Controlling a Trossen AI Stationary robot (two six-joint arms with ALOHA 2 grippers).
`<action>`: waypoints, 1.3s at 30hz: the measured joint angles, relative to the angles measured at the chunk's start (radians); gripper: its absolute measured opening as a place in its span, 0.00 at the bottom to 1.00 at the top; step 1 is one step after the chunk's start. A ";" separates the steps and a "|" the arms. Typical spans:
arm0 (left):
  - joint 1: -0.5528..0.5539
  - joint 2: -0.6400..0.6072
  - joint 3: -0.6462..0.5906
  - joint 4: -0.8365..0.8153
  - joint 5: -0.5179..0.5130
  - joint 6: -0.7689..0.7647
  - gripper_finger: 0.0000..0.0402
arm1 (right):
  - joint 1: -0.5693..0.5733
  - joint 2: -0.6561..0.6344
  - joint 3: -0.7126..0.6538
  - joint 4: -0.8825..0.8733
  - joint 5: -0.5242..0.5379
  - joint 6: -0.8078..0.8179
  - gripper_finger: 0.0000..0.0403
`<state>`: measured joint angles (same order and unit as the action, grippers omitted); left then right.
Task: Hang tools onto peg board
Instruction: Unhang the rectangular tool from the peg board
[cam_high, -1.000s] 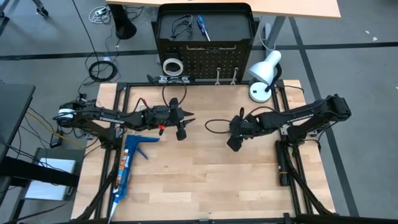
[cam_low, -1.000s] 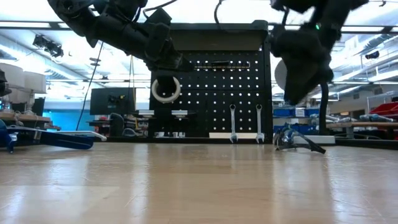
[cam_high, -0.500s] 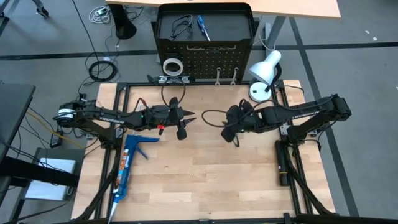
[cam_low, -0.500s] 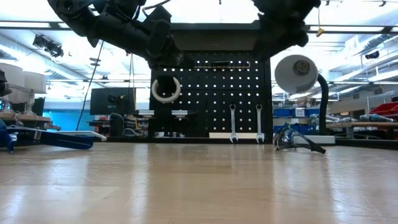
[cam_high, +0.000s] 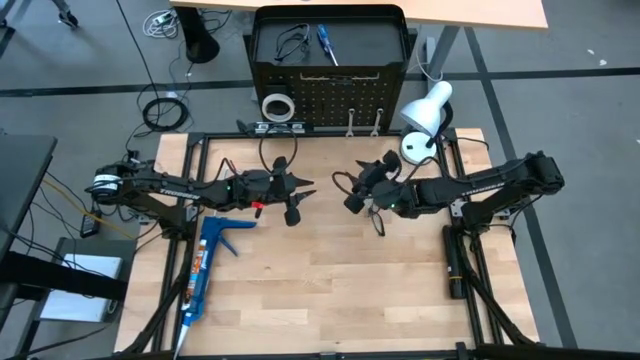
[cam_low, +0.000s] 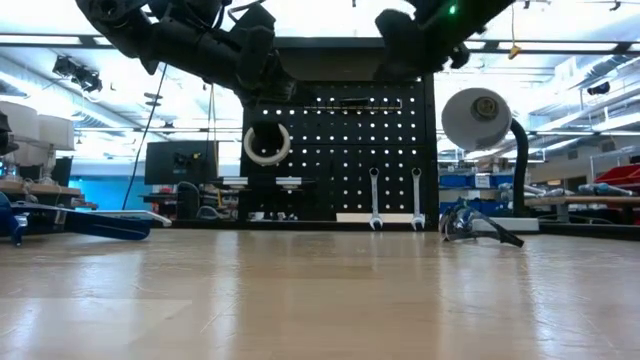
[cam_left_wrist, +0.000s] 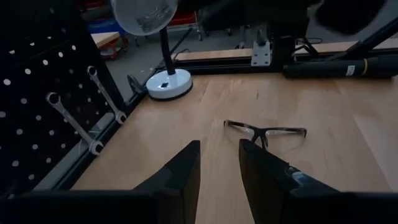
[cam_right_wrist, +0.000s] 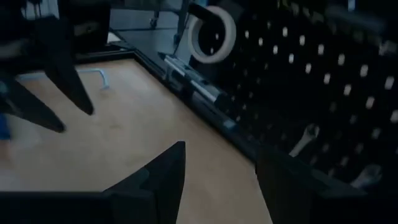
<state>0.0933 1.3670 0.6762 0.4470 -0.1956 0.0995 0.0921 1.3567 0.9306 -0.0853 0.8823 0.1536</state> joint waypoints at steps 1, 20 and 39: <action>0.000 0.000 0.000 -0.003 -0.001 0.000 0.29 | -0.008 0.001 -0.018 0.058 0.000 -0.071 0.49; -0.028 0.000 -0.027 0.071 -0.070 0.107 0.29 | -0.313 0.143 -0.027 0.569 -0.052 -1.197 0.52; -0.020 0.000 -0.027 0.045 -0.100 0.132 0.29 | -0.467 0.344 0.078 1.011 -0.075 -1.328 0.64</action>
<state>0.0731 1.3674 0.6495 0.4923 -0.2951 0.2317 -0.3751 1.7004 1.0091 0.9258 0.8077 -1.1745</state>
